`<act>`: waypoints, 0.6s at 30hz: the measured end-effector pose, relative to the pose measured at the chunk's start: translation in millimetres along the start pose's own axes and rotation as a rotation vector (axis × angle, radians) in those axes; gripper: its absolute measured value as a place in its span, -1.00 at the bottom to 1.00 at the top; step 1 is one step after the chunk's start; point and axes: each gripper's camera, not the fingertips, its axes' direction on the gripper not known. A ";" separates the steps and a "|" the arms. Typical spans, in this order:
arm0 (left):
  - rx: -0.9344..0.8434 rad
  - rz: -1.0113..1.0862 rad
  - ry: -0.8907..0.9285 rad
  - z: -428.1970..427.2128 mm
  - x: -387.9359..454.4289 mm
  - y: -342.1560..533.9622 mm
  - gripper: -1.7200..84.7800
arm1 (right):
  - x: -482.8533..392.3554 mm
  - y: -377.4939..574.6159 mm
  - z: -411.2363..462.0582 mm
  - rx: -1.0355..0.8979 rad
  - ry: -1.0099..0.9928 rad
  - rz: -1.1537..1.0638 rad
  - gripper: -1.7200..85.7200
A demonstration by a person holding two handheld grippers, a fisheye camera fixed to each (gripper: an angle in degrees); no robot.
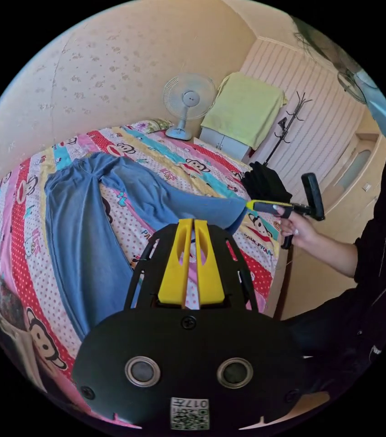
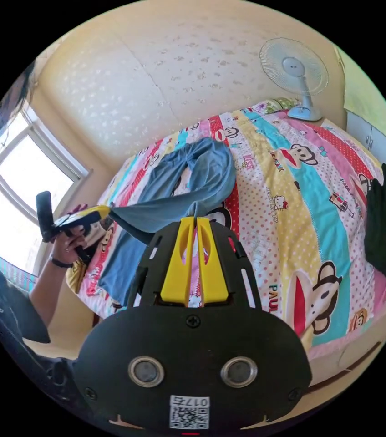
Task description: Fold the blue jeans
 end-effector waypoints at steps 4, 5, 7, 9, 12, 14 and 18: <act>-0.099 0.104 0.008 -17.7 48.9 -32.2 -0.98 | 25.8 1.2 -67.1 -0.051 -0.029 0.059 -0.93; -0.133 0.123 0.026 -15.3 66.2 -36.1 -0.98 | 34.0 7.1 -73.2 -0.084 -0.005 0.060 -0.93; -0.170 0.125 0.054 -1.2 91.1 -33.9 -0.98 | 47.9 19.3 -71.1 -0.137 0.038 0.049 -0.93; -0.220 0.075 0.032 34.9 122.0 -15.8 -0.98 | 60.5 34.0 -60.6 -0.160 0.053 -0.006 -0.93; -0.302 0.047 -0.041 89.1 162.9 18.7 -0.98 | 87.7 60.4 -28.3 -0.218 0.126 -0.037 -0.93; -0.361 0.048 -0.092 111.8 186.6 29.9 -0.98 | 108.8 63.9 -8.9 -0.259 0.108 -0.008 -0.93; -0.313 0.054 -0.175 90.0 230.8 2.6 -0.98 | 114.0 43.8 -14.2 -0.244 0.072 -0.019 -0.94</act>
